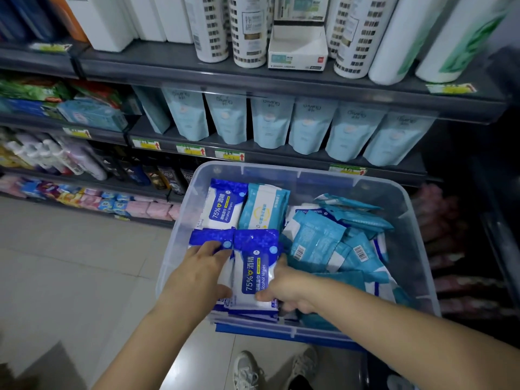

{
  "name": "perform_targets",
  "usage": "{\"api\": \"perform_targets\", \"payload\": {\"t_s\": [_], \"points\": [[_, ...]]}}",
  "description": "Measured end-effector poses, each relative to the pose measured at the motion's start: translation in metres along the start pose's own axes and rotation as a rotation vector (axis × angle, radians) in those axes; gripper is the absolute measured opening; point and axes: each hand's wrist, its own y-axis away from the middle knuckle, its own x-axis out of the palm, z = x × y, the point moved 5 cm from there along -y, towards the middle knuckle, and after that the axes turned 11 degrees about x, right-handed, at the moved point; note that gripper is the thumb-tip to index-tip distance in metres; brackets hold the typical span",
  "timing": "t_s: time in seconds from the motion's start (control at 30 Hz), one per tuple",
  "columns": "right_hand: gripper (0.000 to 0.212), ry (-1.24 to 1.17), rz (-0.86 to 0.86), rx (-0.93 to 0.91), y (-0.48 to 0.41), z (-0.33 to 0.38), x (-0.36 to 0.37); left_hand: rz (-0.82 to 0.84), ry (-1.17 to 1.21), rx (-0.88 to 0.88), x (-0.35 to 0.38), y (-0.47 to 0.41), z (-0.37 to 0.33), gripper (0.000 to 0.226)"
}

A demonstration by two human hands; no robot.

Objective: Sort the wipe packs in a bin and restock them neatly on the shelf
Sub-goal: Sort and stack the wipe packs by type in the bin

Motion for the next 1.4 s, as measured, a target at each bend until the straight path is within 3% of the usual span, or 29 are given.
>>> {"api": "perform_targets", "payload": {"t_s": [0.13,0.27,0.33,0.4,0.5,0.57,0.67,0.87,1.0,1.1,1.27,1.33,1.4], "points": [[0.1,-0.038,0.054,-0.015,0.004,-0.003,-0.005,0.004,-0.055,0.004,-0.004,-0.006,-0.005,0.073],[0.074,-0.001,0.111,-0.14,0.04,0.005,-0.028,-0.025,-0.083,0.043,-0.01,-0.017,-0.022,0.067],[0.061,0.128,-0.058,-0.304,0.064,0.016,-0.055,-0.047,-0.089,0.079,-0.012,-0.024,-0.032,0.063],[0.05,0.29,-0.405,-0.472,0.079,0.026,-0.092,-0.058,-0.105,0.12,-0.011,-0.03,-0.04,0.061],[0.053,0.696,-0.807,-0.561,0.082,0.031,-0.127,-0.018,-0.118,0.145,0.0,-0.037,-0.046,0.06],[0.066,0.88,-0.842,-0.527,0.07,0.028,-0.134,0.005,-0.125,0.144,0.007,-0.039,-0.046,0.06],[0.08,0.939,-0.798,-0.395,0.055,0.021,-0.132,0.002,-0.103,0.137,0.01,-0.04,-0.043,0.06],[0.075,0.818,-0.739,-0.335,0.048,0.023,-0.125,0.014,-0.11,0.137,0.008,-0.041,-0.043,0.06],[0.04,0.6,-0.661,-0.454,0.062,0.024,-0.126,-0.062,-0.014,0.129,0.006,-0.04,-0.041,0.055],[0.024,0.507,-0.713,-0.539,0.074,0.019,-0.131,-0.187,0.158,0.092,0.001,-0.04,-0.039,0.052],[0.02,0.209,-0.811,-0.62,0.097,0.02,-0.147,-0.293,0.509,0.035,-0.001,-0.046,-0.043,0.063],[0.015,-0.045,-0.717,-0.691,0.111,0.021,-0.155,-0.353,0.746,0.012,-0.006,-0.05,-0.046,0.067],[0.022,-0.328,-0.512,-0.737,0.12,0.021,-0.156,-0.358,1.028,-0.005,-0.013,-0.05,-0.053,0.065]]}}
